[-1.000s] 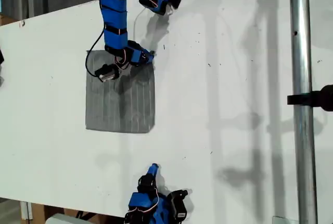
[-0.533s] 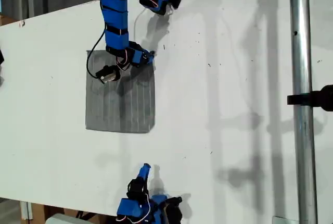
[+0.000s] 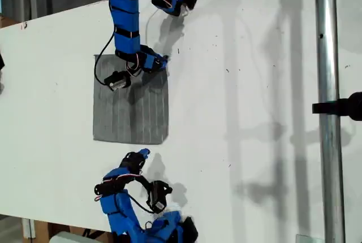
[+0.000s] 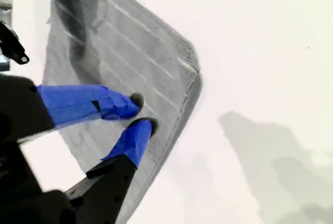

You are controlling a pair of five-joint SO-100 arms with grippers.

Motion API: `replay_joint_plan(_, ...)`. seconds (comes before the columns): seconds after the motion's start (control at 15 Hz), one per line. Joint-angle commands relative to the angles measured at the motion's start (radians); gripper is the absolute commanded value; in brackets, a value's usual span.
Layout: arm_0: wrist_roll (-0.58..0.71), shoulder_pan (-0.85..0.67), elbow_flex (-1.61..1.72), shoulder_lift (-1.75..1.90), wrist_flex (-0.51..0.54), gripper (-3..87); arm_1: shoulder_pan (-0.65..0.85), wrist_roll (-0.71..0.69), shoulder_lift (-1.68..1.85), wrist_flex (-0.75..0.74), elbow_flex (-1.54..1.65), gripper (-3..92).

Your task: Grasp corners of a towel and fold twice.

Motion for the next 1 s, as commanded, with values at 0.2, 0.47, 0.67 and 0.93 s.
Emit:
replay_joint_plan(0.2, 0.207, 0.028, -0.603, -0.431, 0.261, 43.2, -0.017, 0.011, 0.008, -0.034, -0.018, -0.2)
replay_joint_plan(0.47, 0.130, 0.072, -0.548, -0.531, 0.201, 39.3, -0.017, 0.011, 0.018, -0.041, -0.008, -0.2)
replay_joint_plan(0.67, 0.086, 0.046, -0.502, -0.586, 0.138, 38.3, -0.021, 0.015, 0.029, -0.046, 0.003, -0.2)
replay_joint_plan(0.93, 0.054, -0.037, -0.453, -0.644, 0.075, 36.0, -0.026, 0.021, 0.049, -0.055, 0.025, -0.2)
